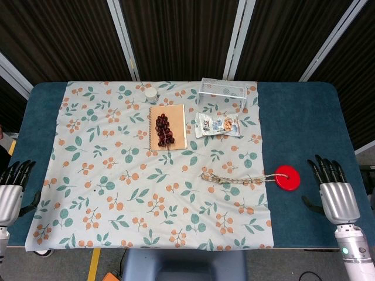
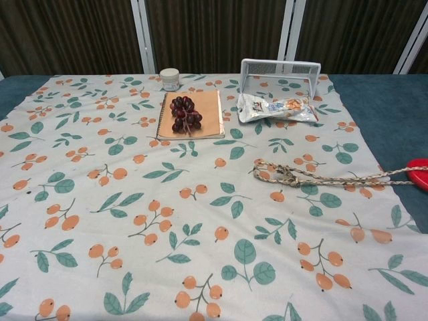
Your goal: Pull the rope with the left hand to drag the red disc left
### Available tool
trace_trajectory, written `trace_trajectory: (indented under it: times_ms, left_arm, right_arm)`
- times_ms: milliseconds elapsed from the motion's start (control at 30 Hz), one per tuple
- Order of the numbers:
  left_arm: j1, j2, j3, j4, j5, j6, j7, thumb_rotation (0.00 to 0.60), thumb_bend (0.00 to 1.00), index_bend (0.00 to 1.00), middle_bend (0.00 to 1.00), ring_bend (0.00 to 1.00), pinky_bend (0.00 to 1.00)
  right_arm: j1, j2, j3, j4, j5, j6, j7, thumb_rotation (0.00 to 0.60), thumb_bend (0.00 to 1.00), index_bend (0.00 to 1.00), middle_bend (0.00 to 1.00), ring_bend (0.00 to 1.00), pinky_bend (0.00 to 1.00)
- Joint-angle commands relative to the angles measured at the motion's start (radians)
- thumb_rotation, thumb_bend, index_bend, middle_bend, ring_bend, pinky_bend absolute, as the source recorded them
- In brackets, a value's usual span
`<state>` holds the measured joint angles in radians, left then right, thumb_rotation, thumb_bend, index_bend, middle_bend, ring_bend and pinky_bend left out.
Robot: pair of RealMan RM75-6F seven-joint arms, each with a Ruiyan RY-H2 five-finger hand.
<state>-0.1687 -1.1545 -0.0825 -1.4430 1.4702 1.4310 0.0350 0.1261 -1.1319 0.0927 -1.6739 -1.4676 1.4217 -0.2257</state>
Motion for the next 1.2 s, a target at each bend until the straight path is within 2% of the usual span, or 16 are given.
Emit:
trace_trajectory:
  times_ms: [33,267,400,567,700,900,1200]
  left_arm:
    - [-0.008,0.008,0.005,-0.011,0.003,-0.017,-0.011,0.513,0.45,0.00,0.05,0.00,0.12]
    - [-0.034,0.012,0.004,-0.045,0.041,-0.019,0.011,0.527,0.45,0.00,0.05,0.00,0.13]
    - [-0.110,0.016,-0.008,-0.065,0.066,-0.106,-0.021,0.529,0.45,0.00,0.07,0.01,0.15]
    - [-0.233,-0.026,-0.043,-0.082,0.094,-0.220,-0.037,0.525,0.46,0.00,0.08,0.01,0.15]
    - [-0.353,-0.083,-0.073,-0.096,0.098,-0.343,-0.060,0.523,0.47,0.00,0.09,0.01,0.15]
    - [-0.501,-0.213,-0.105,-0.046,0.070,-0.490,-0.025,0.533,0.48,0.00,0.09,0.01,0.15]
    - [-0.662,-0.389,-0.130,0.074,0.012,-0.632,0.004,0.528,0.48,0.00,0.08,0.01,0.15]
  right_arm:
    - [-0.002,-0.002,-0.002,0.002,0.004,0.001,0.000,0.600,0.35,0.00,0.00,0.00,0.00]
    - [-0.016,0.013,-0.006,-0.006,-0.002,0.026,0.021,0.600,0.35,0.00,0.00,0.00,0.00]
    - [-0.025,0.022,0.000,-0.006,0.010,0.042,0.025,0.600,0.35,0.00,0.00,0.00,0.00]
    - [-0.029,0.030,0.004,0.006,0.025,0.044,0.028,0.600,0.35,0.00,0.00,0.00,0.00]
    - [-0.033,0.044,-0.001,0.017,0.030,0.039,0.042,0.600,0.35,0.00,0.00,0.00,0.00]
    - [-0.045,0.054,0.001,0.037,0.041,0.049,0.074,0.600,0.35,0.00,0.00,0.00,0.00]
    - [-0.069,0.059,0.002,0.065,0.049,0.076,0.124,0.600,0.35,0.00,0.00,0.00,0.00]
